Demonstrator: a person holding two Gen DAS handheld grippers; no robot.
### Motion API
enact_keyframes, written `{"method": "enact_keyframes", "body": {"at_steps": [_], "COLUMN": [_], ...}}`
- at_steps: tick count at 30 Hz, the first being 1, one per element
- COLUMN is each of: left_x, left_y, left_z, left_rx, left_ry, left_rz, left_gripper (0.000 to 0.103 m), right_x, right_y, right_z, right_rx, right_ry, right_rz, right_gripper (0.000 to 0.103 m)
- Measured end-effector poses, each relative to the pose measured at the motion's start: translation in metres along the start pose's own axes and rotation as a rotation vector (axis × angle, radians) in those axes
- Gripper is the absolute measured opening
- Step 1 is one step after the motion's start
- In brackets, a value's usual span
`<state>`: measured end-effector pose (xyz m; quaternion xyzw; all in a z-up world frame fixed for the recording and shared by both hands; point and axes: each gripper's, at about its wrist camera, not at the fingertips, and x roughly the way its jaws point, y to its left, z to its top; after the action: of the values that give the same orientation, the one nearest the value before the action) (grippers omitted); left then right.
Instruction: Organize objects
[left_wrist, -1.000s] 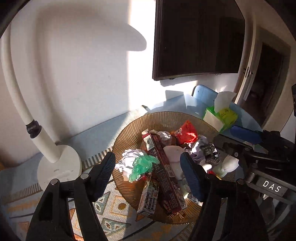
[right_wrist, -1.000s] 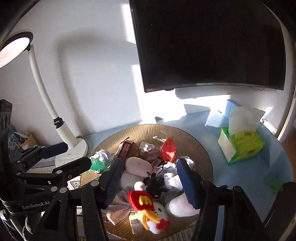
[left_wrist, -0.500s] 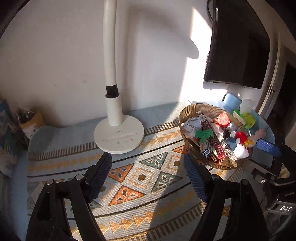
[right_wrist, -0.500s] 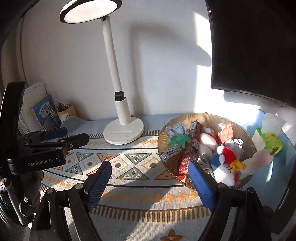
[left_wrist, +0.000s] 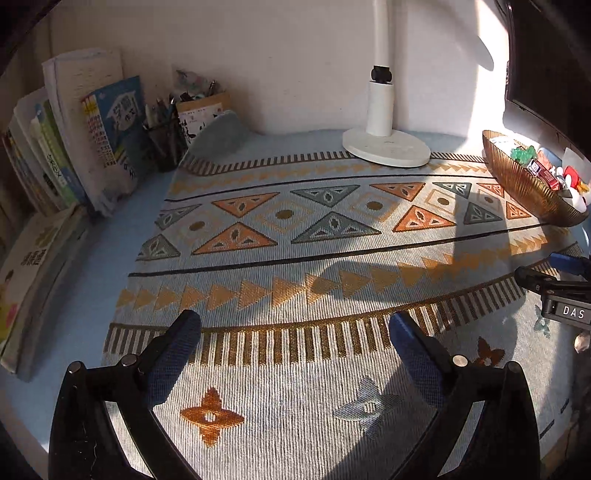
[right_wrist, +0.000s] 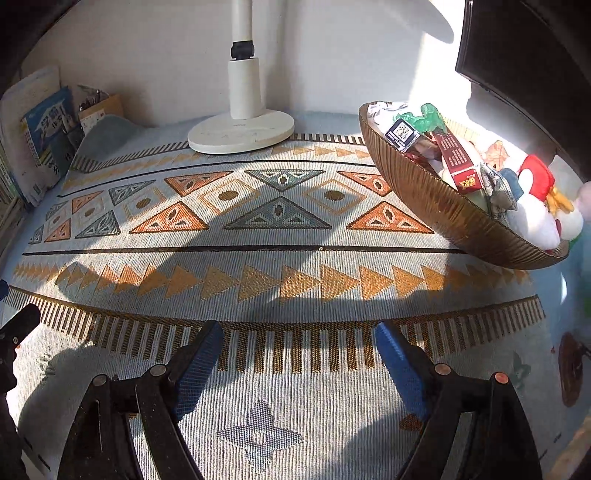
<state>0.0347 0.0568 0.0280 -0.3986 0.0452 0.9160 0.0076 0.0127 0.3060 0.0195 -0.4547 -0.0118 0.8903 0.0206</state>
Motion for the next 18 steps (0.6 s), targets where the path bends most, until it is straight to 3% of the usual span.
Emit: {"method": "enact_keyframes", "body": {"at_steps": [4, 7, 10, 14, 18], "left_x": [0.011, 0.016, 0.026, 0.028, 0.028], "left_y": [-0.007, -0.009, -0.006, 0.007, 0.003], "left_z": [-0.006, -0.008, -0.009, -0.012, -0.013], "left_rx": [-0.003, -0.004, -0.018, -0.109, -0.095], "left_ry": [0.026, 0.046, 0.098, 0.090, 0.091], "left_rz": [0.001, 0.032, 0.037, -0.038, -0.019], "left_gripper": [0.102, 0.102, 0.103, 0.103, 0.103], "right_x": [0.008, 0.014, 0.016, 0.014, 0.013], "right_y": [-0.005, -0.007, -0.009, -0.007, -0.008], "right_z": [0.001, 0.005, 0.004, 0.000, -0.001], "right_rx": [-0.001, -0.001, -0.008, -0.024, -0.006], "right_ry": [0.037, 0.047, 0.025, -0.001, -0.001], "right_rz": [0.041, 0.033, 0.048, 0.051, 0.047], "right_gripper": [0.087, 0.103, 0.103, 0.103, 0.103]}}
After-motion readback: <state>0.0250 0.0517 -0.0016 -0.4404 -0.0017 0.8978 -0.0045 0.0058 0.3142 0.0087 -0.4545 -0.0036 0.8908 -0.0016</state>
